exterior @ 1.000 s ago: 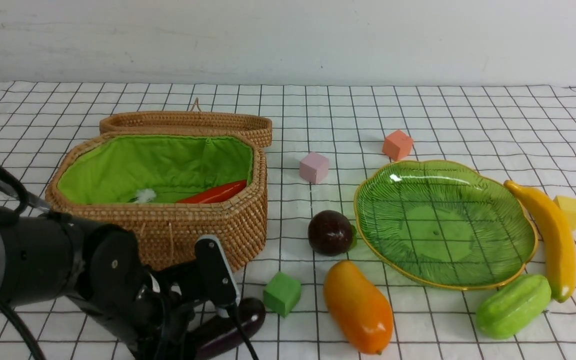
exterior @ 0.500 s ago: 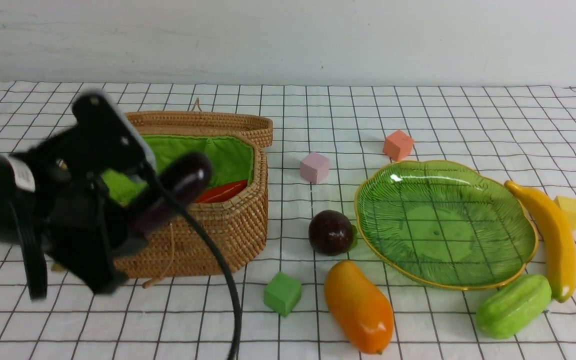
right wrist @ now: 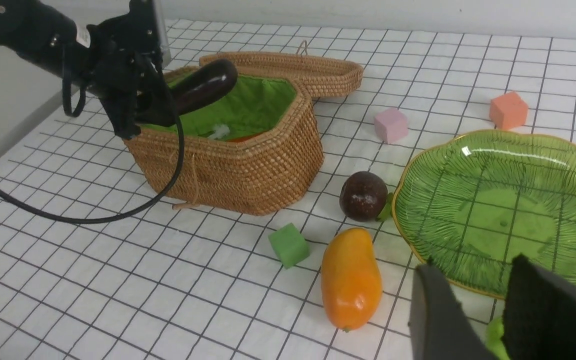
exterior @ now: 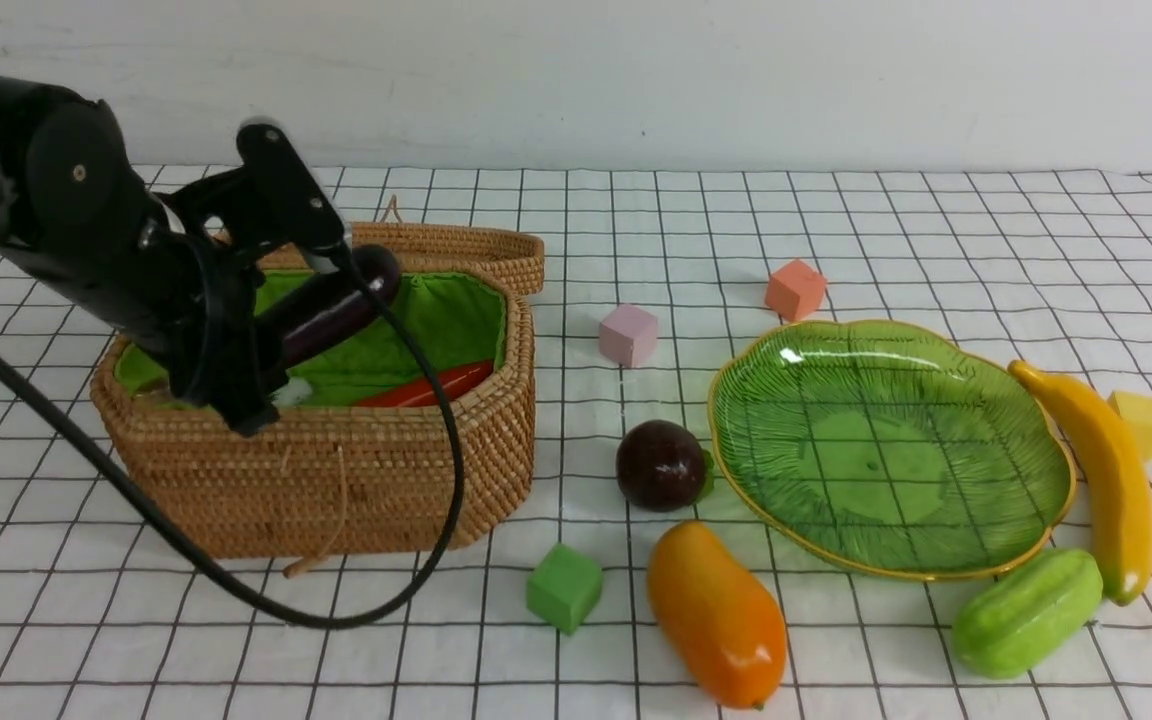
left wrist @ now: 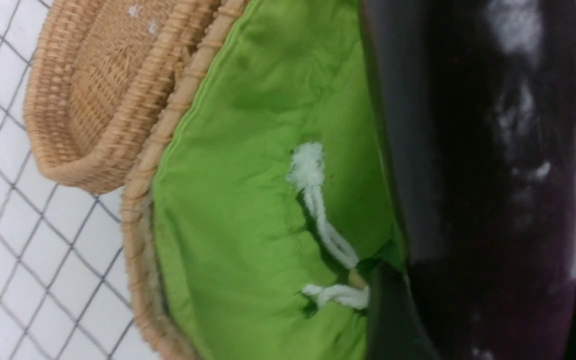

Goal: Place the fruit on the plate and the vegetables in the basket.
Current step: Use the left arm to grab an eggplant and put it into the left basket, then use the right arm to grab a mango and put it into the right plate

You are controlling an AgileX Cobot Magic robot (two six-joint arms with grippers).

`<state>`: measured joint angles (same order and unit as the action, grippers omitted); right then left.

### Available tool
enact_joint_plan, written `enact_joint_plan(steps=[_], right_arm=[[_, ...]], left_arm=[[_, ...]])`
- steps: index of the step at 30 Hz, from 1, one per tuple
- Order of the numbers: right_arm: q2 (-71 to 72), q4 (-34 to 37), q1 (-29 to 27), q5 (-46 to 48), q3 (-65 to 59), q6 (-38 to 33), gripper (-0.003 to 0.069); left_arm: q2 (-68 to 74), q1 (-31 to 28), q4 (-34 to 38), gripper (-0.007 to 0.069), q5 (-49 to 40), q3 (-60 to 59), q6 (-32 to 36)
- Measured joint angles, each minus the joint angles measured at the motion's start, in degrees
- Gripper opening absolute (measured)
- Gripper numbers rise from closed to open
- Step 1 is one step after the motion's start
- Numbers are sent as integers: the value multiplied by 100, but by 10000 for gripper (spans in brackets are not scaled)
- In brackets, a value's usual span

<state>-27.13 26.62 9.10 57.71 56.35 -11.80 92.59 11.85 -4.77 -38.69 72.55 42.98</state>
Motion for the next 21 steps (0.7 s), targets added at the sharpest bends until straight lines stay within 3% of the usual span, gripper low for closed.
enact_joint_plan(steps=[1,2,5,8,9,11,12,15,17,18,19,21], right_arm=[[0,0,0,0,0,0,232],[0,0,0,0,0,0,232],[0,0,0,-34,0,0,233],[0,0,0,-67,0,0,235],[0,0,0,-80,0,0,235],[0,0,0,-88,0,0,235],[-6,0,0,-88,0,0,235],[-80,0,0,-88,0,6,235],[-190,0,0,-88,0,6,235],[-204,0,0,-83,0,6,235],[-312,0,0,-56,0,6,235],[-484,0,0,38,0,6,235]], left_arm=[[-6,0,-20,428,11,4,0],[-62,0,-66,505,23,4,0],[-267,0,-60,636,17,4,0],[-500,0,148,658,-37,4,-40],[-687,-1,539,645,-78,4,-190],[-966,-6,1266,587,-93,4,-525],[-1192,21,1816,519,-131,4,-864],[-1569,192,2764,299,-366,16,-1506],[-1788,460,3136,86,-698,23,-1887],[-1825,487,3150,71,-774,23,-1911],[-1921,689,3174,3,-1019,23,-2047],[-2052,962,3066,-13,-1408,23,-2292]])
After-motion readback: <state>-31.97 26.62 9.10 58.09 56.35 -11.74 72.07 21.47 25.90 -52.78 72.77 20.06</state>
